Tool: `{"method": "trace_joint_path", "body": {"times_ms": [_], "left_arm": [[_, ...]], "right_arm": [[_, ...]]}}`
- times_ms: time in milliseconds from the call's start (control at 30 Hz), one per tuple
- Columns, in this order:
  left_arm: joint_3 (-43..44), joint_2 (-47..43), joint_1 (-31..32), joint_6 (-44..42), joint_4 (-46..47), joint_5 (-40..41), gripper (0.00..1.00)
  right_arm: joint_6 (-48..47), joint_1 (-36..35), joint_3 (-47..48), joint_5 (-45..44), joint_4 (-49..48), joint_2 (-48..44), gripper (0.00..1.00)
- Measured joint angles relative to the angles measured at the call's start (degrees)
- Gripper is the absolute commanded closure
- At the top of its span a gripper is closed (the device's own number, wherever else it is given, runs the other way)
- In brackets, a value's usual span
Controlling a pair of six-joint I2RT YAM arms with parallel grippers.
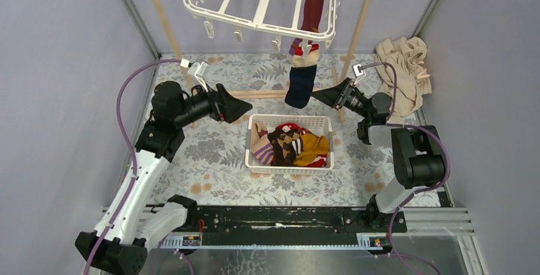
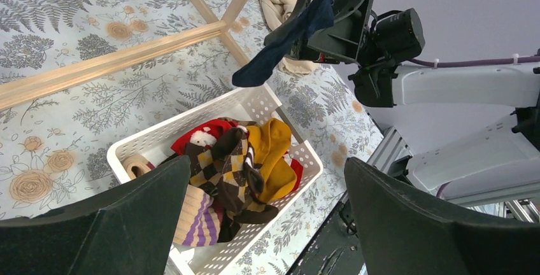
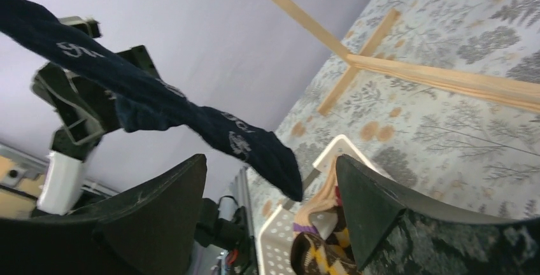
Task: Remove the socks clipped to the hanger
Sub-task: Remove the sock from the hanger.
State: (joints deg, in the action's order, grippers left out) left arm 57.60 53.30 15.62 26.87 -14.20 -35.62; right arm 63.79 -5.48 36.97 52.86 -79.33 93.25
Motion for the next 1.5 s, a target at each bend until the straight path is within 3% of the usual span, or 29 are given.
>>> {"method": "trace_joint_path", "body": {"times_ms": [267, 467, 767, 833, 1167, 1500], "left_arm": [[0.22, 0.48, 0.48, 0.00, 0.00, 0.00, 0.01], [0.24, 0.48, 0.85, 0.00, 0.00, -0.07, 0.01], [0.90, 0.59, 0.92, -0.02, -0.59, -0.55, 0.01], [0.90, 0.57, 0.96, 0.00, -0.87, -0.57, 0.01], [3.32, 0.37, 1.77, 0.07, -1.75, -0.61, 0.01], [8.46, 4.52, 8.61, -0.04, -2.05, 1.60, 0.01]], "right_arm": [[6.88, -0.20, 0.22, 2.38, -8.83, 1.29, 0.23], [2.82, -3.98, 3.87, 2.29, -4.50, 1.27, 0.29], [-6.99, -8.79, 7.54, 1.90, 9.92, -3.19, 0.84], [-7.17, -8.76, 7.41, 1.68, 10.95, -4.17, 0.91], [-6.14, -8.70, 6.12, 1.62, 16.48, -11.45, 0.97], [-12.79, -7.80, 7.04, -0.13, 37.83, -21.09, 1.00]]}}
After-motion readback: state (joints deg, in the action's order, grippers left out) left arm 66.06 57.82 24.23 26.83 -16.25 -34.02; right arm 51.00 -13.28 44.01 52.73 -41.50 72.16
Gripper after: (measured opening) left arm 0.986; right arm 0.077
